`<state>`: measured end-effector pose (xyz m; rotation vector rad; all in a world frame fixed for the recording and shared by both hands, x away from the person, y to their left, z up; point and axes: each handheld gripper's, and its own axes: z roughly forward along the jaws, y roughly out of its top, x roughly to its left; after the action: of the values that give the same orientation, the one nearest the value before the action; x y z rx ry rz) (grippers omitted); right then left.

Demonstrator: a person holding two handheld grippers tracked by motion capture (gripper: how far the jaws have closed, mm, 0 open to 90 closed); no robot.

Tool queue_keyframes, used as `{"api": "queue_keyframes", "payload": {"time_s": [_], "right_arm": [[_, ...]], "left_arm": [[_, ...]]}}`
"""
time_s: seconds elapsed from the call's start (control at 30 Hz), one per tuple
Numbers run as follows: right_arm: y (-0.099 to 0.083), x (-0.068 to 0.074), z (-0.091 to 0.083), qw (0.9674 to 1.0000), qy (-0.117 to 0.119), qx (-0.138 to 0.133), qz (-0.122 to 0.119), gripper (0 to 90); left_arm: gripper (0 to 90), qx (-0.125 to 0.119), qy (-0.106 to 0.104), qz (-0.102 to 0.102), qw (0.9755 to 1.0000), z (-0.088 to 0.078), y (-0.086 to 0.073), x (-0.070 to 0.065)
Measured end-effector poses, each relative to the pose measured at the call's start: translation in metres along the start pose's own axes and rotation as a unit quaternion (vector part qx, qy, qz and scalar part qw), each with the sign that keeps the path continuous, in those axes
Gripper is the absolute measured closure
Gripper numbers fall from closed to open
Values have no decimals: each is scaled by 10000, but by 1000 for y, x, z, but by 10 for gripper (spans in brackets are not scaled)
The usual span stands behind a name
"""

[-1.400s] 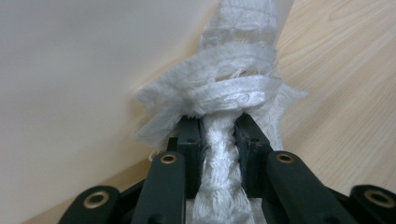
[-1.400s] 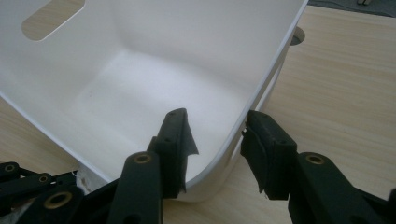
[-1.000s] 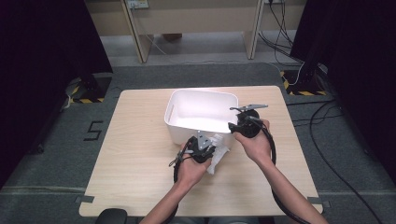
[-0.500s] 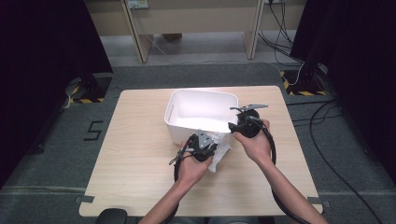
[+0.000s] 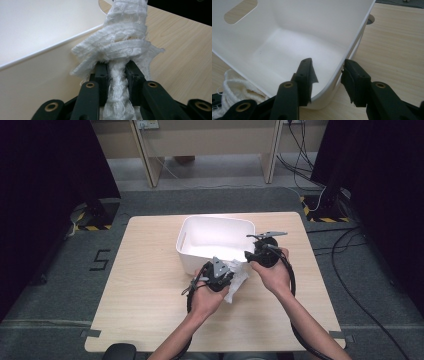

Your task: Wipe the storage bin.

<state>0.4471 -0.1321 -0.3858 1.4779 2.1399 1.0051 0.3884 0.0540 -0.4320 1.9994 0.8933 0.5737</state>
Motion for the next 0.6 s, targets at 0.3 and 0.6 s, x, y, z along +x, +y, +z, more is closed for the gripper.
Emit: {"api": "queue_keyframes", "payload": {"time_s": [0.3,0.6], "right_arm": [[0,0,0,10000,0,-10,19,600],[0,0,0,10000,0,-29,30,599]], "left_arm": [[750,-19,-2,-1,10000,1,-1,0],[750,-43,9,15,10000,3,-2,0]]}}
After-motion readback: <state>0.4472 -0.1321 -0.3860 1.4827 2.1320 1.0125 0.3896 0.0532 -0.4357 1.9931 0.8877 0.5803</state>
